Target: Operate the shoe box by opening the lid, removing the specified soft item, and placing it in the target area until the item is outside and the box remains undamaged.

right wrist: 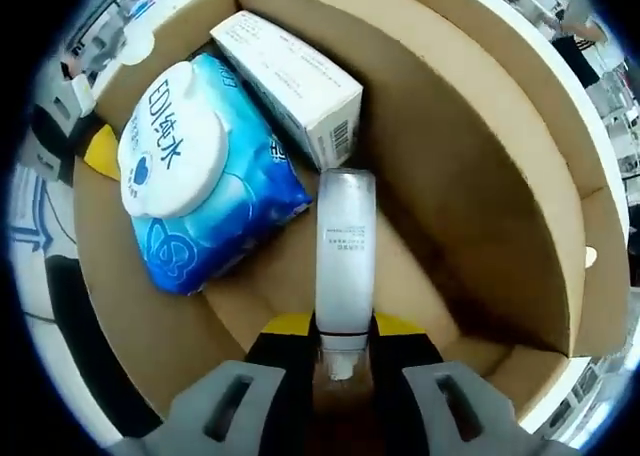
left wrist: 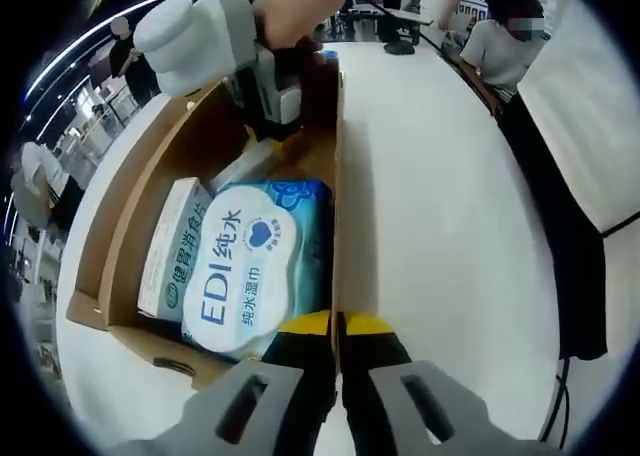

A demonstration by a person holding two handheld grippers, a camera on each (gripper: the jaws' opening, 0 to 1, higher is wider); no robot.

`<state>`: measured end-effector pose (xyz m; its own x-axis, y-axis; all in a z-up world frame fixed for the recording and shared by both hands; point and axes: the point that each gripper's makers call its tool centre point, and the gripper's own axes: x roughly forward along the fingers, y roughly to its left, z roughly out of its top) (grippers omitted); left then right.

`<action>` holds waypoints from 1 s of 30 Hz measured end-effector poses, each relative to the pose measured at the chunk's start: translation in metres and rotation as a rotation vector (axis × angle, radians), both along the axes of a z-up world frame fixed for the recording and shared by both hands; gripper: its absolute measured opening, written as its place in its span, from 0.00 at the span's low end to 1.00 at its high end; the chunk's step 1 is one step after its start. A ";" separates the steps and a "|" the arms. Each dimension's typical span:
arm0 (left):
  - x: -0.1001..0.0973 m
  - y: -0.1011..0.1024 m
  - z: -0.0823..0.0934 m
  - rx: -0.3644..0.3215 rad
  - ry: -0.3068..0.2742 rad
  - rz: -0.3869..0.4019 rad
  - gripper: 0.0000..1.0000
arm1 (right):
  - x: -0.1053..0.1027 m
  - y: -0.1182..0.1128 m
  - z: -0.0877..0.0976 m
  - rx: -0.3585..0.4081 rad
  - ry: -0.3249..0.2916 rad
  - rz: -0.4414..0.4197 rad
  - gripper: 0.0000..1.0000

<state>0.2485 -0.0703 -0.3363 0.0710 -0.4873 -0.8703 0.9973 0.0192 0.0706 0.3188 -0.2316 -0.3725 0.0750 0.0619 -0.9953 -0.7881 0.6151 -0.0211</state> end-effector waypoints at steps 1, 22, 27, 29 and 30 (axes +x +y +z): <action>0.000 0.000 0.000 0.000 0.000 0.000 0.00 | 0.000 0.000 0.000 -0.001 -0.005 -0.008 0.18; 0.000 0.001 0.000 0.000 0.000 0.000 0.00 | -0.009 -0.013 0.054 0.168 0.010 -0.211 0.18; -0.001 0.002 0.000 0.000 -0.002 0.002 0.00 | 0.005 -0.005 0.072 0.324 -0.075 -0.345 0.18; -0.001 0.002 0.000 0.000 -0.004 0.003 0.00 | 0.006 -0.002 0.081 0.381 -0.098 -0.368 0.18; -0.002 0.002 0.000 0.000 -0.004 0.004 0.00 | 0.009 -0.003 0.085 0.406 -0.113 -0.411 0.18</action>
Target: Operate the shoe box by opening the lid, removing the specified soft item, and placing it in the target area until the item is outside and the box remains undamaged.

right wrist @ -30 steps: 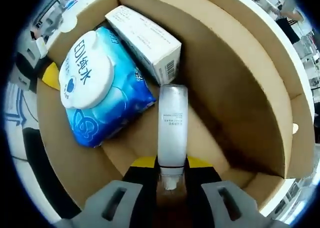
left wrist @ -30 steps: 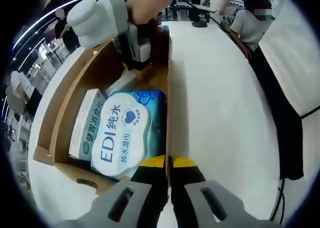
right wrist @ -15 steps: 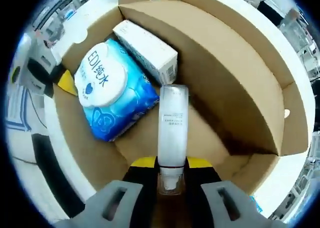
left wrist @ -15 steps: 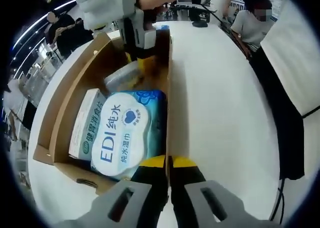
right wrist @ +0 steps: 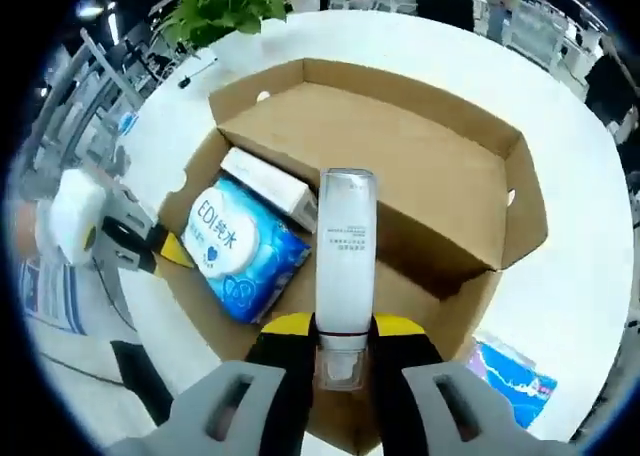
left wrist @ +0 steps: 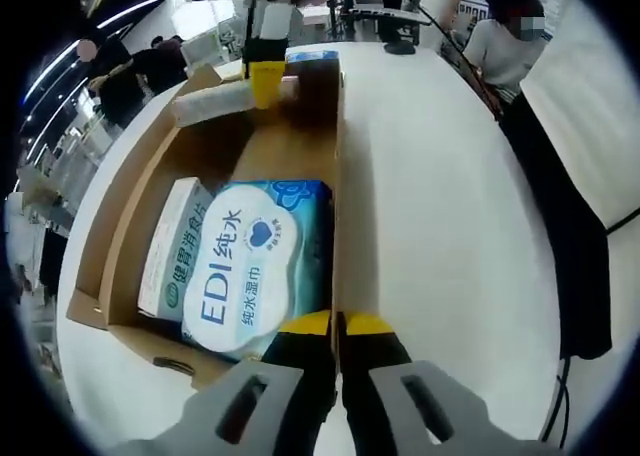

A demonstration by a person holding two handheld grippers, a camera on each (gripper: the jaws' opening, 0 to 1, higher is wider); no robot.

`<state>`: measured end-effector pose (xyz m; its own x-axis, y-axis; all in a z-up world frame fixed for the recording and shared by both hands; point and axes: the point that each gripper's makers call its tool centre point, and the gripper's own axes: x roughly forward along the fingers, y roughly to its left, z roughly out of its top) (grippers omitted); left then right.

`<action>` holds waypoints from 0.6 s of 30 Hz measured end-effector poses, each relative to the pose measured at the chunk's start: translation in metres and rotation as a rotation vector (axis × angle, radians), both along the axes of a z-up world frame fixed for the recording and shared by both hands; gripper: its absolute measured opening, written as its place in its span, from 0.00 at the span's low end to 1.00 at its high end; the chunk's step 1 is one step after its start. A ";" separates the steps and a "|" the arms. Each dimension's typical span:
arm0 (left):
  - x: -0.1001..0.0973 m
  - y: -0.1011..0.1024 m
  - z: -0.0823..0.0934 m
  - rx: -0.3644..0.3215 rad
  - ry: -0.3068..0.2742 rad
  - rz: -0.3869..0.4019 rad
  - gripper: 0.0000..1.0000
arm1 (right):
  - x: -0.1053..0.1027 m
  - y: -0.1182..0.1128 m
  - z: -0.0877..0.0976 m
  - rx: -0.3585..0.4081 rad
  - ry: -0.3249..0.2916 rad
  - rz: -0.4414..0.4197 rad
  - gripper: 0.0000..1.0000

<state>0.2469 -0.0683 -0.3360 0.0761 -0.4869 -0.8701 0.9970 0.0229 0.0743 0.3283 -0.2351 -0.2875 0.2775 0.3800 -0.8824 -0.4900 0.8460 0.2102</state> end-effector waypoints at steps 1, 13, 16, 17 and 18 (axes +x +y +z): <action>-0.001 0.000 0.000 -0.001 -0.003 -0.001 0.00 | 0.002 -0.002 0.002 0.020 -0.003 -0.031 0.18; -0.001 0.001 -0.001 -0.001 -0.003 0.001 0.00 | -0.020 0.010 0.011 0.145 -0.002 -0.119 0.18; -0.001 0.000 -0.001 0.000 -0.002 0.002 0.00 | -0.025 0.012 0.015 0.172 -0.018 -0.149 0.18; -0.002 0.000 -0.001 -0.001 -0.002 0.002 0.00 | -0.025 0.012 0.016 0.187 -0.028 -0.164 0.18; -0.002 0.000 -0.001 -0.001 -0.002 0.002 0.00 | -0.025 0.013 0.018 0.207 -0.034 -0.185 0.18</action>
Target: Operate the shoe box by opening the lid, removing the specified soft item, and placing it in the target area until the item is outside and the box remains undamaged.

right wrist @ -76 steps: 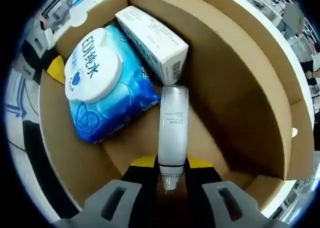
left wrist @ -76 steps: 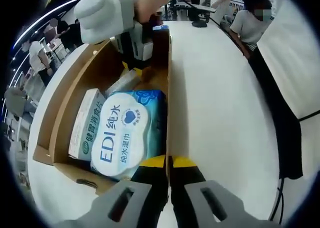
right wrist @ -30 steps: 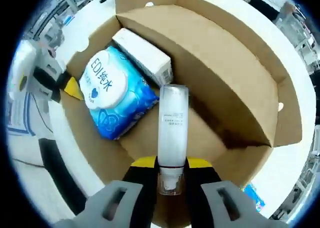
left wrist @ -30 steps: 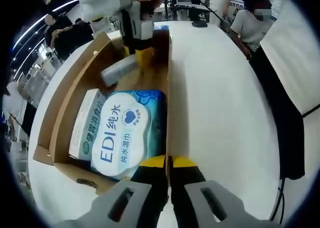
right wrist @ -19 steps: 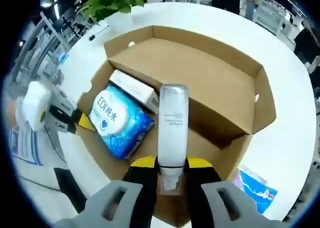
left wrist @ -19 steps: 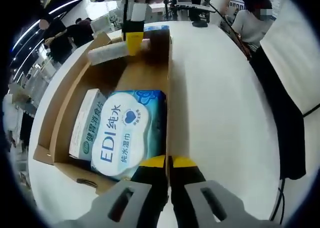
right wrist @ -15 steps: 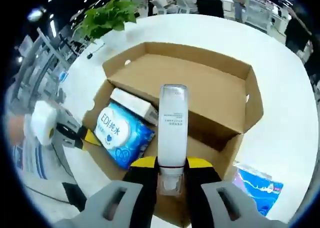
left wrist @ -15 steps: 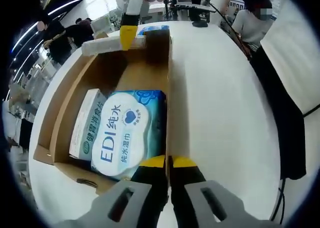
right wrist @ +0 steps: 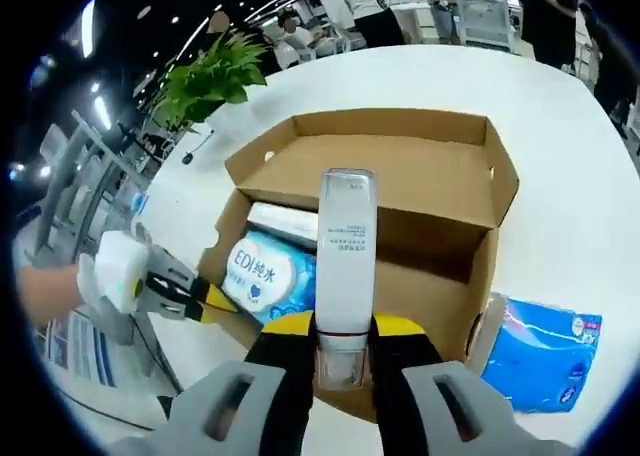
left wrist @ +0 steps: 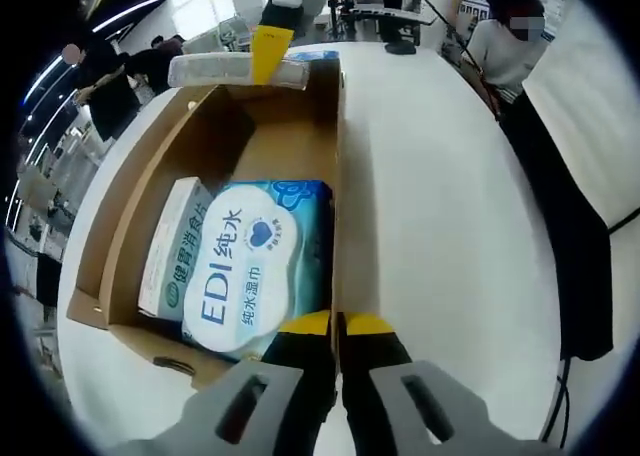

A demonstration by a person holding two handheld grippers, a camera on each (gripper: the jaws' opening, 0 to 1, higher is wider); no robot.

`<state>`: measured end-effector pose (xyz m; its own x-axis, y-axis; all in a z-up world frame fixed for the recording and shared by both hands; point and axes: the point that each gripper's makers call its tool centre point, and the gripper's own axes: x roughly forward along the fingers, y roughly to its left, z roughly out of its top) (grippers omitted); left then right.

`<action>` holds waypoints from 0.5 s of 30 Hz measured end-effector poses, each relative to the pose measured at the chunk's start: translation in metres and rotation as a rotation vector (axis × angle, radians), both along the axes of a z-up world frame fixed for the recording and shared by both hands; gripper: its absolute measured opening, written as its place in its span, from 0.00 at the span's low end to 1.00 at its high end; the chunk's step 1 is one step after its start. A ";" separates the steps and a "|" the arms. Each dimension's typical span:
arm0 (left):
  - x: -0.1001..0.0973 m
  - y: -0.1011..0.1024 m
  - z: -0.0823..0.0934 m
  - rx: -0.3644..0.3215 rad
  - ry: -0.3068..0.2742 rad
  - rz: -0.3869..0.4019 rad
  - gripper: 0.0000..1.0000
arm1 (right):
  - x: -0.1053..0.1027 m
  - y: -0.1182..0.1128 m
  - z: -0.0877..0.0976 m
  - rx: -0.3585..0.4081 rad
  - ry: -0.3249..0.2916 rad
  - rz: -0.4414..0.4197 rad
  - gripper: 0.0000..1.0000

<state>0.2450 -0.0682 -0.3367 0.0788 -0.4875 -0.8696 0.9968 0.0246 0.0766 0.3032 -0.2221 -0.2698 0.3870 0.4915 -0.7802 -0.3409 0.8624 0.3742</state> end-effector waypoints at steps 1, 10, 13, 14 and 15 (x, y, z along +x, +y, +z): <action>0.000 0.000 0.000 0.000 0.000 0.001 0.00 | 0.000 -0.001 0.000 -0.001 -0.008 -0.002 0.18; 0.000 -0.001 0.000 0.002 0.004 0.003 0.00 | 0.000 -0.001 0.012 -0.046 -0.054 0.062 0.18; 0.001 -0.001 0.000 0.002 0.005 0.005 0.00 | 0.000 -0.002 0.015 -0.043 -0.058 0.082 0.18; 0.001 -0.001 0.000 0.002 0.005 0.005 0.00 | 0.000 -0.003 0.016 -0.044 -0.061 0.081 0.18; 0.001 -0.001 0.000 0.001 0.004 0.005 0.00 | 0.001 -0.006 0.017 -0.048 -0.066 0.083 0.18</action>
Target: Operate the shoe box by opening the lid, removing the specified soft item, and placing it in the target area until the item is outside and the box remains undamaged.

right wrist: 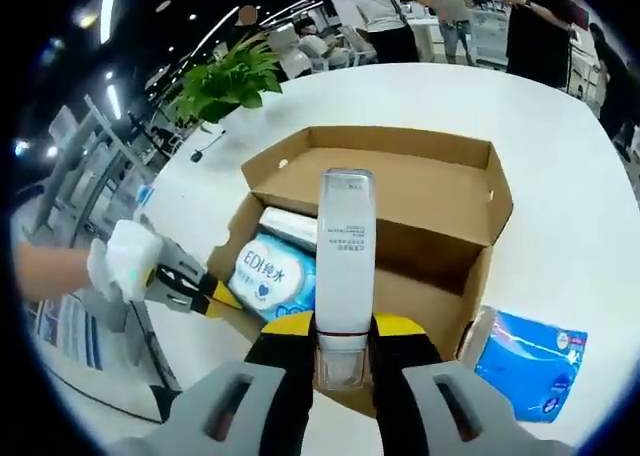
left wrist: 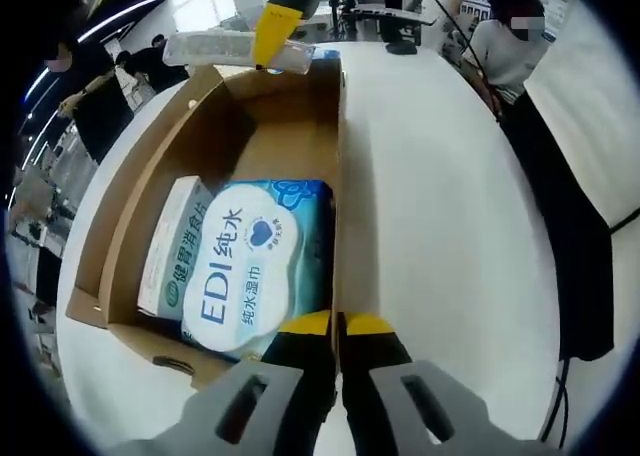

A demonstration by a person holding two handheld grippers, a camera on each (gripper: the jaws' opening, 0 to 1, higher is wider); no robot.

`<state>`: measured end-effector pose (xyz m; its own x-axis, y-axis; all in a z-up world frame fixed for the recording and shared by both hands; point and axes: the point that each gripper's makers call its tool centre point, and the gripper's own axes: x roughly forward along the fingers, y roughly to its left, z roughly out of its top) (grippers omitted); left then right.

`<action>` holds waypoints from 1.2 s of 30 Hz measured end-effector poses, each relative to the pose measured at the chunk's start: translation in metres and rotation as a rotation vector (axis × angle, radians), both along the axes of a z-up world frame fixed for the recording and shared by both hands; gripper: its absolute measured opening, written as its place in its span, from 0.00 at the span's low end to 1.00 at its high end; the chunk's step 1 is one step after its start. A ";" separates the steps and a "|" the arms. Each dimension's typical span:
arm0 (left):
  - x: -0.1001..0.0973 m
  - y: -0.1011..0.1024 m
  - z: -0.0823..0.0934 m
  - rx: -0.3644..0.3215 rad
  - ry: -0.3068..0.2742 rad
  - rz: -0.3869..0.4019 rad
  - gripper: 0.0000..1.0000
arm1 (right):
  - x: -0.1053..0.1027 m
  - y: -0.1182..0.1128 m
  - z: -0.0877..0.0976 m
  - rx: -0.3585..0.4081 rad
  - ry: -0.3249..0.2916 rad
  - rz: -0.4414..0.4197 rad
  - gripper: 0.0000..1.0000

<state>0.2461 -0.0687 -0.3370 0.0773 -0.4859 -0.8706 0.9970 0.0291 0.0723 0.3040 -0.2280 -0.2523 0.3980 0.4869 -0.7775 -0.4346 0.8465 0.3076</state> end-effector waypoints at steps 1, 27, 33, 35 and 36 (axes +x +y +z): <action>0.000 0.000 0.000 0.000 -0.001 0.000 0.00 | 0.001 -0.002 0.001 -0.002 -0.001 0.000 0.18; 0.003 0.000 0.001 0.000 -0.004 0.001 0.00 | 0.011 -0.066 0.044 -0.037 -0.118 -0.143 0.18; 0.003 0.000 0.002 0.000 -0.004 -0.002 0.00 | 0.002 -0.100 0.048 -0.064 -0.143 -0.222 0.18; 0.003 0.000 0.002 -0.001 -0.002 -0.001 0.00 | 0.001 -0.111 0.051 -0.071 -0.155 -0.240 0.18; 0.003 0.000 0.002 -0.001 -0.003 -0.003 0.00 | 0.001 -0.117 0.053 -0.069 -0.158 -0.252 0.18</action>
<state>0.2487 -0.0684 -0.3354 0.0783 -0.4867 -0.8701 0.9968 0.0260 0.0752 0.3046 -0.3447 -0.1998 0.6183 0.3058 -0.7240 -0.2466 0.9502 0.1906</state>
